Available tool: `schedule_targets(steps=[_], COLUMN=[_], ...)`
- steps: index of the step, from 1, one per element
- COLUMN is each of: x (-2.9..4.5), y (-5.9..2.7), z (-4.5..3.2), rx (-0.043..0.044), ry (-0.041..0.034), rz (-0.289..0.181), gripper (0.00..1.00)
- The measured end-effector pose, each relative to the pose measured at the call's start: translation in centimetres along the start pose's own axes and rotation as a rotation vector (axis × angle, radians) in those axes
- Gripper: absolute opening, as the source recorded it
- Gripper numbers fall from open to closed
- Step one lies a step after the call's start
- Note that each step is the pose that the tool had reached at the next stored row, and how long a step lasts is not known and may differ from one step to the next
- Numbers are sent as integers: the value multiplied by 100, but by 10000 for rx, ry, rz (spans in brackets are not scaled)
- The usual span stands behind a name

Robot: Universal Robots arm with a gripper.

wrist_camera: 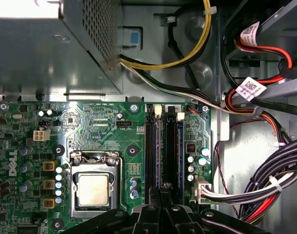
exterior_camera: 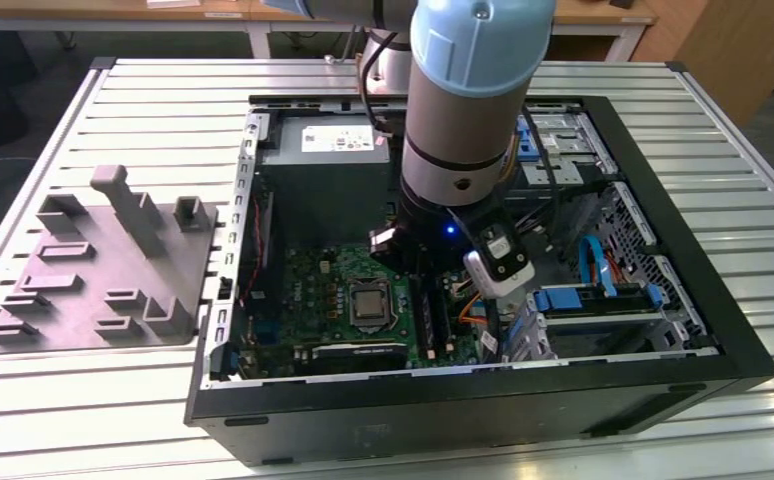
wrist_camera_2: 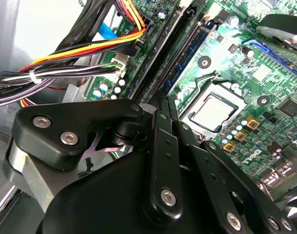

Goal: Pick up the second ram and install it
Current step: 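Insert the second ram into the second slot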

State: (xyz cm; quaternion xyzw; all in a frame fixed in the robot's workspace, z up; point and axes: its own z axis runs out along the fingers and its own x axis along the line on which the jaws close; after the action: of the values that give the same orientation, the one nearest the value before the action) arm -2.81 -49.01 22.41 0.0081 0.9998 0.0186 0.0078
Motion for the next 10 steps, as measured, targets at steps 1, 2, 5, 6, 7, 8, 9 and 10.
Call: schedule_targets(steps=[1, 2, 5, 6, 7, 8, 9, 10], x=[0, 0, 0, 0, 0, 0, 0, 0], y=[0, 0, -1, -1, -1, -1, -1, -1], z=[1, 7, 17, 17, 18, 22, 29, 35], rx=[1, -2, 0, 1, 2, 0, -3, -3], ry=[1, -1, 0, 1, 0, 0, -1, -1], rz=[0, 0, -1, 0, 0, -1, -1, 0], gripper=[11, 11, 11, 11, 11, 11, 11, 11])
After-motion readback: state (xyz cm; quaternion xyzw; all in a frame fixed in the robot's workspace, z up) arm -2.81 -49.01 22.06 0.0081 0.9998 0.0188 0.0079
